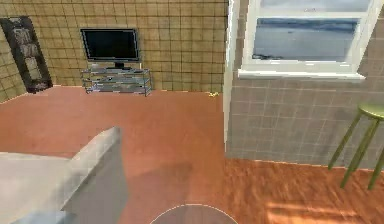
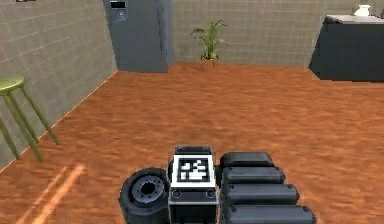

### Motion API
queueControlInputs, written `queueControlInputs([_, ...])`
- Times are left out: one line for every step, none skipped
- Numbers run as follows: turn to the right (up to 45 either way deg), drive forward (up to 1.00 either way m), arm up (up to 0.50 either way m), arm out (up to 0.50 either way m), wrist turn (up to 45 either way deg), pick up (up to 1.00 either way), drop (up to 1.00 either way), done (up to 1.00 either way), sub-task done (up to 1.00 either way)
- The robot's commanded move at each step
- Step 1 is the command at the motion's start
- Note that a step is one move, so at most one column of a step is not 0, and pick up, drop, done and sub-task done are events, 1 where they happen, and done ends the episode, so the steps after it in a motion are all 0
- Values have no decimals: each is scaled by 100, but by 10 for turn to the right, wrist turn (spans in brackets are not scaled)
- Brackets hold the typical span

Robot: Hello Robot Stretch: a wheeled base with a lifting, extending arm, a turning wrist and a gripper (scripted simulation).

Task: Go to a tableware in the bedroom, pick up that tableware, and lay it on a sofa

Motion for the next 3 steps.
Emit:
queueControlInputs([0,85,0,0,0,0,0,0,0])
queueControlInputs([-120,0,0,0,0,0,0,0,0])
queueControlInputs([0,85,0,0,0,0,0,0,0])
